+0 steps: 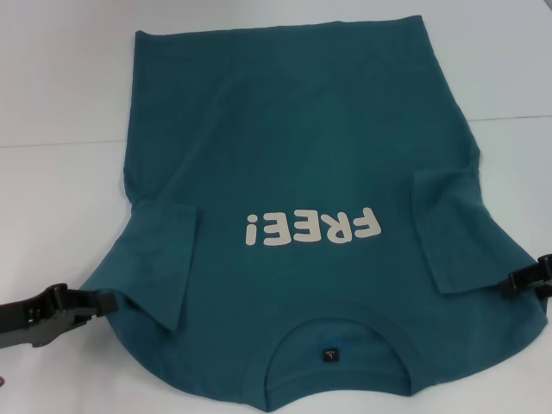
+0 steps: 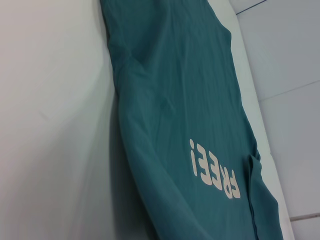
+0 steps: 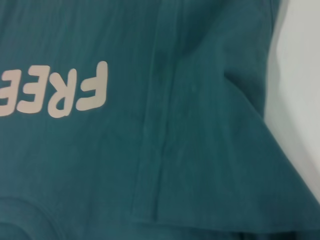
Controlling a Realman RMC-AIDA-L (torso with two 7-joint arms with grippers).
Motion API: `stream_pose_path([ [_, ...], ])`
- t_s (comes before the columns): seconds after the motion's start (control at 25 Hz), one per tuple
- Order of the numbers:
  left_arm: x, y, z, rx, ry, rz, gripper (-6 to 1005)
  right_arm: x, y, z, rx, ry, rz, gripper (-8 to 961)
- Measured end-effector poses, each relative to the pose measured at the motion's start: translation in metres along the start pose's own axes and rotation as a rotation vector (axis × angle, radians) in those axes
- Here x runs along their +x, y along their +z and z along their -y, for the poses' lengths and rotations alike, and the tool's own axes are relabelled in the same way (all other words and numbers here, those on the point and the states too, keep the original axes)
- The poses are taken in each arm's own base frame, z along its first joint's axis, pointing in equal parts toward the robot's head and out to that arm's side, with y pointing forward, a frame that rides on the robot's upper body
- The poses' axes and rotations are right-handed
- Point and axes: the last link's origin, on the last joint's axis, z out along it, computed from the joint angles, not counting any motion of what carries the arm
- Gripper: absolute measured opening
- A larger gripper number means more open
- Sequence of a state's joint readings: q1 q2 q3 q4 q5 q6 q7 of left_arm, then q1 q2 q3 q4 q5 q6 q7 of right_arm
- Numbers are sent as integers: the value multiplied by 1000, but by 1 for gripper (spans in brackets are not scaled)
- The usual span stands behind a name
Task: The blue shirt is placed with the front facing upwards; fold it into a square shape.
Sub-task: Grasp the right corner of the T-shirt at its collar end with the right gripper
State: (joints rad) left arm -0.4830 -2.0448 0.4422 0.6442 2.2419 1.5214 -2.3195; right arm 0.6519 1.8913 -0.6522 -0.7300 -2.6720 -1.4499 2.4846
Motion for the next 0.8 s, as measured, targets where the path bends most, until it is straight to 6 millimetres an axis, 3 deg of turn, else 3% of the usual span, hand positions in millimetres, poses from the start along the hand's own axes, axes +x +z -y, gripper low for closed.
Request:
stream_pose_path([
  [0.4, 0, 0, 0, -1, -2, -3, 1, -2, -2, 2, 22, 0, -1, 699],
  [0.8, 0, 0, 1, 2, -4, -5, 0, 0, 9, -4, 18, -10, -21, 691],
])
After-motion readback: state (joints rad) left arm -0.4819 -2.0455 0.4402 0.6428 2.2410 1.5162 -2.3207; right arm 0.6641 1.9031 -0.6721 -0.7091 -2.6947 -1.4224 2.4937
